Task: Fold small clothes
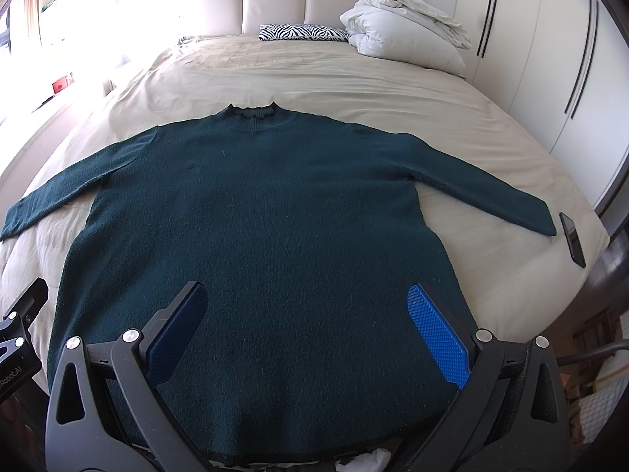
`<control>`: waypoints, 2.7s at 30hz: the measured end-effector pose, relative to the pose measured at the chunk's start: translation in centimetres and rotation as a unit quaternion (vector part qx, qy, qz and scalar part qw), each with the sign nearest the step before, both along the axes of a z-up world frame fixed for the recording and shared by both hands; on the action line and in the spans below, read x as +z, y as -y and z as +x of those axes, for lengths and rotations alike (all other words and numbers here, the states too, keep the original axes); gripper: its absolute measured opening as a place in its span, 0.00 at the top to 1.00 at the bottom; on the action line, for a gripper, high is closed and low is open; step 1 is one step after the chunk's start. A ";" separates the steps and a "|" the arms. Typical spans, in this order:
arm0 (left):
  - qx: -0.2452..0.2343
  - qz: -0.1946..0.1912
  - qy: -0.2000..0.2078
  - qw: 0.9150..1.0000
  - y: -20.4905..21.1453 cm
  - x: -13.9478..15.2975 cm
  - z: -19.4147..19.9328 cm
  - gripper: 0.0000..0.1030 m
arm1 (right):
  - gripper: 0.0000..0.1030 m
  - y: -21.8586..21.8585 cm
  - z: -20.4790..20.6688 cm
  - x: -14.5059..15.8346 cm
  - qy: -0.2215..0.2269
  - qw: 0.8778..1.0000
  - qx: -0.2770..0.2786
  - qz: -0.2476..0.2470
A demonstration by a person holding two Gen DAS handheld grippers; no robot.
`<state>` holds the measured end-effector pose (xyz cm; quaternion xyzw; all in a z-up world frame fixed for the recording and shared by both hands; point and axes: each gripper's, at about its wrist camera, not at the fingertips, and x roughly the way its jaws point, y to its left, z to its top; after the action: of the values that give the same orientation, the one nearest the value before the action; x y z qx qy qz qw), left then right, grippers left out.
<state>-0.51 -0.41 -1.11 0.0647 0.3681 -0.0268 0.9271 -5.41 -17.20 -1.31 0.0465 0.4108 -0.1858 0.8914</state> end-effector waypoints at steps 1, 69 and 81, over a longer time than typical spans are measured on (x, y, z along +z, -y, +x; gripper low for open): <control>0.000 0.000 0.000 1.000 0.1 -0.1 -0.1 0.00 | 0.00 0.0 -0.1 -0.3 0.000 1.000 0.000 0.000; -0.036 -0.324 -0.165 0.931 -0.8 -5.9 13.8 0.01 | 0.94 40.7 8.8 -0.5 0.139 0.960 -0.118 0.213; -0.011 -0.357 -0.152 0.922 -4.8 -6.8 15.9 0.03 | 0.93 13.8 22.8 -4.5 0.033 0.963 0.098 0.250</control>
<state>15.35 4.35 -7.89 -0.2712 0.4696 -0.1761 0.8215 17.36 -31.02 -5.76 0.2336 0.4167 0.0131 0.8784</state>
